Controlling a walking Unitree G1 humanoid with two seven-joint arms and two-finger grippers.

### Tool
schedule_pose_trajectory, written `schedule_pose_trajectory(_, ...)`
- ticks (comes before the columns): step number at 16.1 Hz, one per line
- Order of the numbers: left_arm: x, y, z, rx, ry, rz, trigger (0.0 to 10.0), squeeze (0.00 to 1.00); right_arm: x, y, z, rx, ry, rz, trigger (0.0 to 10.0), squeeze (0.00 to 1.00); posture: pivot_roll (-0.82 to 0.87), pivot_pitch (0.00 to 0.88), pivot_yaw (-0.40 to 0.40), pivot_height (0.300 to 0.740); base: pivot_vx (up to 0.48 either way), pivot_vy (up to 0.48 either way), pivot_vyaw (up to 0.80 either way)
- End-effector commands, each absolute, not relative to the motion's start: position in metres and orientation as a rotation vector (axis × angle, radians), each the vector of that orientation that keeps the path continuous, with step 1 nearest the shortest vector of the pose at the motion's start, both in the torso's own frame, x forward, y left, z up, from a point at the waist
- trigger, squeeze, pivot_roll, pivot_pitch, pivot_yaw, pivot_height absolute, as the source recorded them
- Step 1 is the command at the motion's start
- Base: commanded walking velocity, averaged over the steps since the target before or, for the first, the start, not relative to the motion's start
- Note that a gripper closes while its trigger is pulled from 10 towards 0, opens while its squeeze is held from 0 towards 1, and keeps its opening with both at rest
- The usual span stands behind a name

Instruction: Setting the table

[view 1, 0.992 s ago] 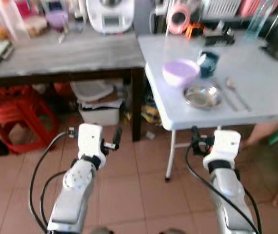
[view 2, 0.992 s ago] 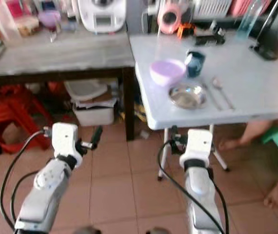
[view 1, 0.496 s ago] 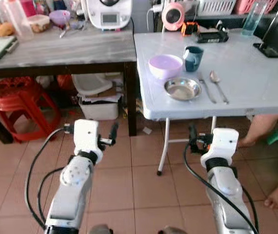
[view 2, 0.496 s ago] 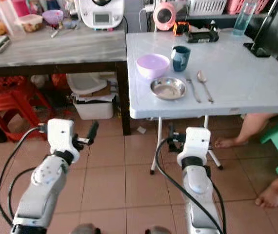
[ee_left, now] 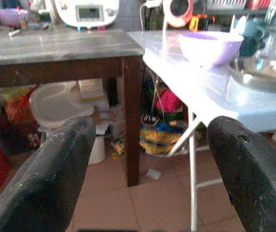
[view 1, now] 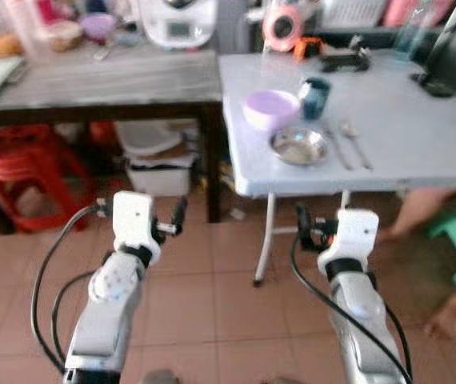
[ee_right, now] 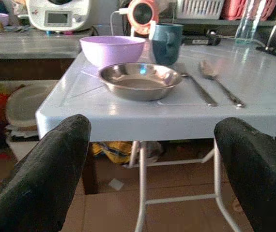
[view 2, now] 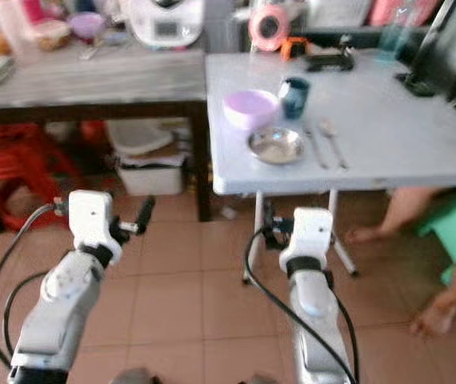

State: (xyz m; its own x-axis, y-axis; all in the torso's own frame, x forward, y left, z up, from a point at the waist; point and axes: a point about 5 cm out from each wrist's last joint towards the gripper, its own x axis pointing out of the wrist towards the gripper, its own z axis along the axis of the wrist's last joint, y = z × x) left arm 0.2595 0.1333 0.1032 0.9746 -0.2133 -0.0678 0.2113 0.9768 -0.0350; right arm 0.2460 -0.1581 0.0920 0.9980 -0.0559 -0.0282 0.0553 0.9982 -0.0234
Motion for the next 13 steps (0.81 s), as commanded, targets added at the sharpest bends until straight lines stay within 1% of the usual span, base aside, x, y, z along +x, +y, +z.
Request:
schedule_pose_trajectory(1,0.2597,0.1309,0.1061,-0.038,0.06,-0.228,10.0,0.0,0.2474,-0.1598,0.0957,-0.021,0.017,-0.069,10.0,0.0,0.01,0.0,0.016,0.74,0.356,0.0,0.0)
schedule_pose_trajectory(7,0.2606,0.1296,0.1062,-0.04,0.056,-0.237,10.0,0.0,0.2487,-0.1609,0.0952,-0.021,0.019,-0.076,10.0,0.0,0.0,0.0,0.013,0.74,0.355,0.0,0.0)
schedule_pose_trajectory(8,0.2611,0.1293,0.1062,-0.044,0.054,-0.238,10.0,0.0,0.2495,-0.1594,0.0964,-0.044,0.011,-0.062,10.0,0.0,0.0,0.0,0.013,0.74,0.296,0.0,0.0)
schedule_pose_trajectory(13,0.2624,0.1284,0.1074,-0.048,0.048,-0.248,10.0,0.0,0.2516,-0.1588,0.0965,-0.045,0.009,-0.058,10.0,0.0,0.0,0.0,0.013,0.74,0.311,0.0,0.0)
